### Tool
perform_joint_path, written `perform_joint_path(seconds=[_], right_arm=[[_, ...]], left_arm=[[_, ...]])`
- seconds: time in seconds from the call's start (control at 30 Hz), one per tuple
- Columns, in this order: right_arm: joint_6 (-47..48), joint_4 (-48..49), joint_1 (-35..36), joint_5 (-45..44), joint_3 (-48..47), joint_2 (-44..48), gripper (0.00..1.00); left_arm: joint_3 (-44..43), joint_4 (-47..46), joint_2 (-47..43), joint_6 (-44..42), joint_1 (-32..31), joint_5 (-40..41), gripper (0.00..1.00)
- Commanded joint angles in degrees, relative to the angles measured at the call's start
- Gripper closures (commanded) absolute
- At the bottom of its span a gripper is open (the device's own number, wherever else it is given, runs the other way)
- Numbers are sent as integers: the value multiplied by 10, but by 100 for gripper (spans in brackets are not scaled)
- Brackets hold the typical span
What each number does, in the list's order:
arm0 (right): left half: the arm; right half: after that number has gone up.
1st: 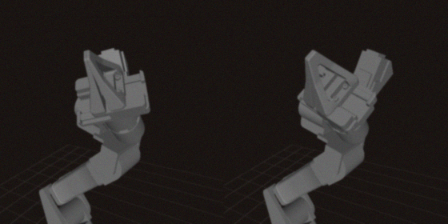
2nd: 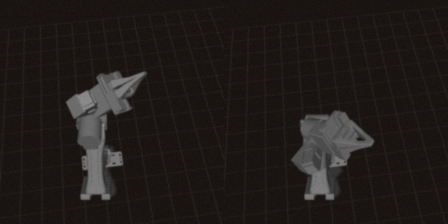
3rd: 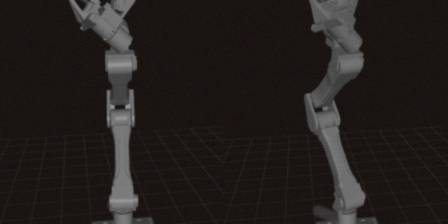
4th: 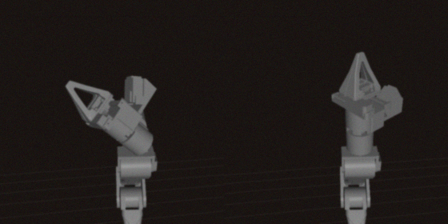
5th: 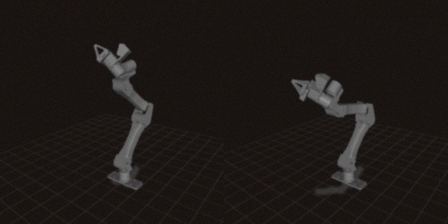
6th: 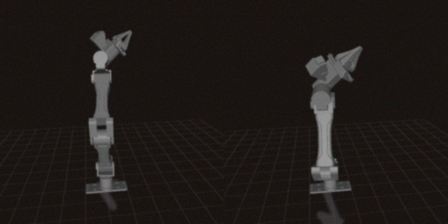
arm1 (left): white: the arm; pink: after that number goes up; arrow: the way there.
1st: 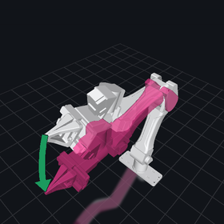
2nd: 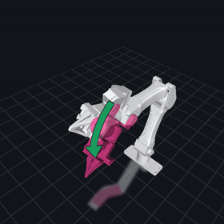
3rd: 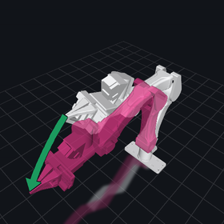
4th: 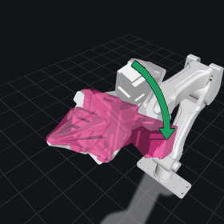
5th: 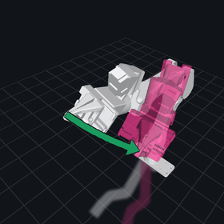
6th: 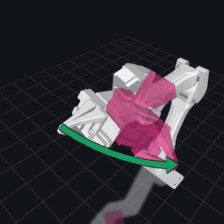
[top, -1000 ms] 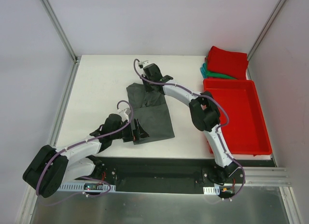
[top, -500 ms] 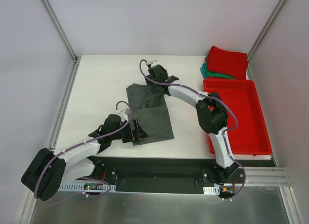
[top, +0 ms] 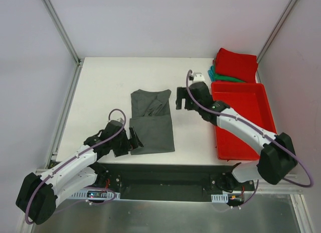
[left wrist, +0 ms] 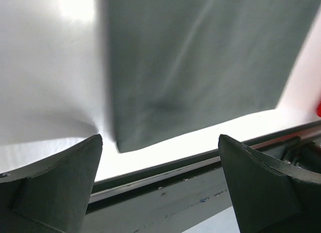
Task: Fold and stack the t-shirts
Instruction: Fold the folded rectangular tshirt in 1/3 of the way
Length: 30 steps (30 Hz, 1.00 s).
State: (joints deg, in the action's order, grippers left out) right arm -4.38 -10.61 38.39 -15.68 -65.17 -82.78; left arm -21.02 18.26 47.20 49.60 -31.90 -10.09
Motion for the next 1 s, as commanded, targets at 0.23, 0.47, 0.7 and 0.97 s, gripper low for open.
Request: perform_joint_path(seconds=[0.23, 0.47, 0.7, 0.97], right_arm=[[-111, 52, 0, 146, 247, 144, 4], [-141, 61, -1, 174, 286, 128, 4], [-164, 68, 9, 249, 302, 105, 2], [-178, 73, 58, 291, 319, 97, 4]], left_arm=[[14, 97, 29, 61, -4, 94, 4], [-1, 80, 84, 59, -4, 106, 22], [5, 72, 123, 54, -4, 87, 37], [26, 104, 114, 58, -4, 67, 39]])
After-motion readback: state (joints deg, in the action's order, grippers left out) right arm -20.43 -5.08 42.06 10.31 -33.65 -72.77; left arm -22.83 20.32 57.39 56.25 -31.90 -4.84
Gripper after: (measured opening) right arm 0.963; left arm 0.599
